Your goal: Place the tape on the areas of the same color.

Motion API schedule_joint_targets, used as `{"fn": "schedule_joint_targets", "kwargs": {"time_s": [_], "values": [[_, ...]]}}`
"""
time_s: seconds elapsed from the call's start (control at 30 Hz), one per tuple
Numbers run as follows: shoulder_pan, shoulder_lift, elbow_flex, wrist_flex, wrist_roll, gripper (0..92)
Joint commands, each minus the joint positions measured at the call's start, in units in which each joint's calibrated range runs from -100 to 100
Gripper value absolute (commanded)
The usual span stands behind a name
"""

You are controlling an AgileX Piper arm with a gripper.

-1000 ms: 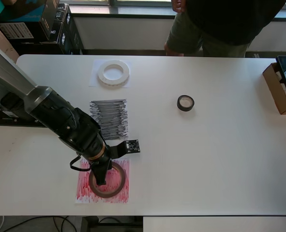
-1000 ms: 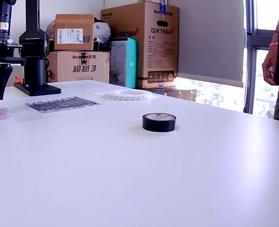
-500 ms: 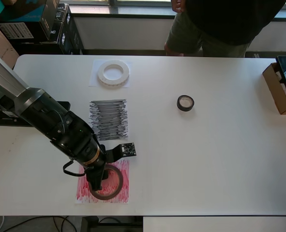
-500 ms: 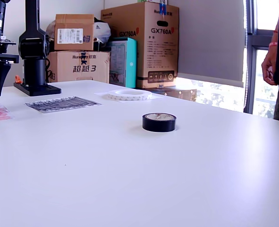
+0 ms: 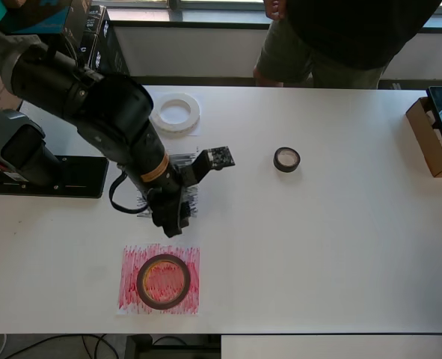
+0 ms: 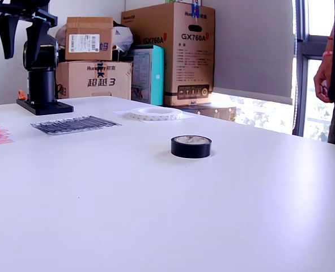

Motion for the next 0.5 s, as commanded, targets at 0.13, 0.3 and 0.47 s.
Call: {"fn": "schedule_joint_targets", "kwargs": {"time_s": [0.13,0.3,0.47], "values": [[14.03,8.27,-15.13,-4.66,16.02,59.7],[18.45,17.72,-25.13,-8.06,20.94,59.7],[21.37,26.61,-32.4,-8.06,22.16,59.7]]}}
